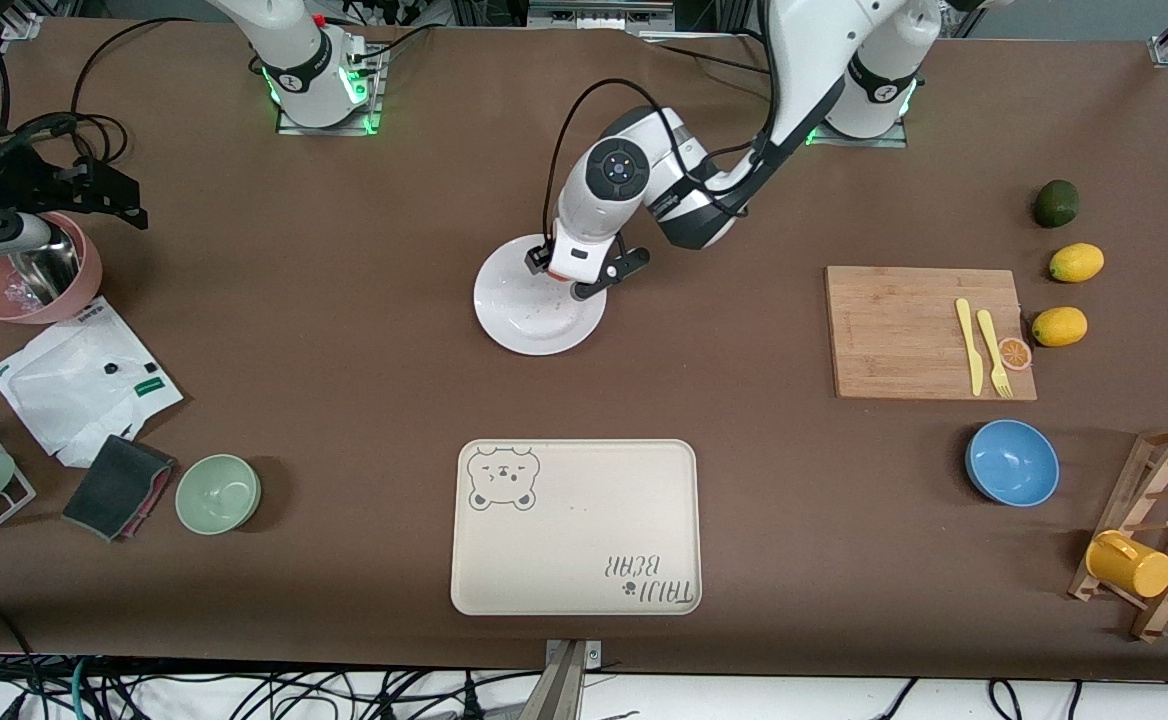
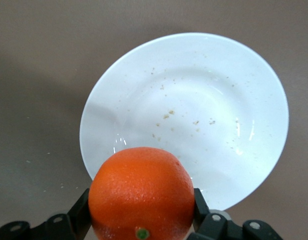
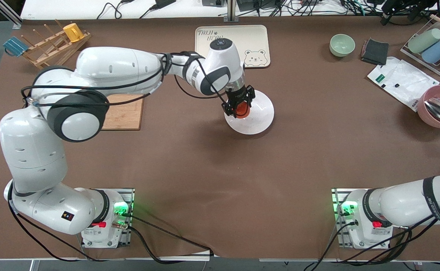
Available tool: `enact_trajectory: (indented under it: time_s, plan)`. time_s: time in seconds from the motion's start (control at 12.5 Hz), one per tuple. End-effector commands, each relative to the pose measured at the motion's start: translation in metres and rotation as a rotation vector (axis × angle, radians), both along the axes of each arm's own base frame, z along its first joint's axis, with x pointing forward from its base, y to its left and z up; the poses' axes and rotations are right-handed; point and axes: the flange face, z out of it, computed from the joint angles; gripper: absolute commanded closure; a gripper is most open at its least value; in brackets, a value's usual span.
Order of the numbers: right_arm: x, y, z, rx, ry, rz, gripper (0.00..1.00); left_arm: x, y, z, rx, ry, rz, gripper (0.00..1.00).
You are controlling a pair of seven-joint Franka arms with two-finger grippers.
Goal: Place orange and plate with both arms
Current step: 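Carry the orange with the left gripper over the white plate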
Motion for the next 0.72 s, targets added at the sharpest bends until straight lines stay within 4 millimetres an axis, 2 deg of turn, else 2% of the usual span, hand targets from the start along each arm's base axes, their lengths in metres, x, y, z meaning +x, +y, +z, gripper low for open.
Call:
enact_trajectory:
  time_s: [0.0,0.08,0.16,0.24,0.32,0.56,0.64]
  plan:
    - [-0.003,-0.001,0.001,0.016,-0.010,0.013,0.00,-0.012,-0.023,-0.028,0.013,-0.044,0.003,0.60]
    - [-0.003,-0.001,0.000,0.015,-0.007,0.013,0.00,-0.016,-0.028,-0.039,0.015,-0.073,-0.001,0.60]
    - [-0.002,-0.001,-0.001,0.015,-0.005,0.013,0.00,-0.016,-0.028,-0.044,0.025,-0.087,-0.003,0.55]
    - [-0.002,-0.001,-0.003,0.014,-0.002,0.014,0.00,-0.017,-0.028,-0.043,0.027,-0.091,-0.008,0.40]
    - [-0.001,-0.001,-0.003,0.013,-0.002,0.014,0.00,-0.015,-0.027,-0.042,0.025,-0.093,-0.004,0.00]
    - [-0.001,-0.001,-0.004,0.012,-0.001,0.013,0.00,-0.007,-0.023,-0.036,0.019,-0.105,-0.005,0.00]
    - [-0.001,-0.001,-0.004,0.012,-0.001,0.013,0.00,0.002,-0.017,-0.025,0.013,-0.116,0.008,0.00]
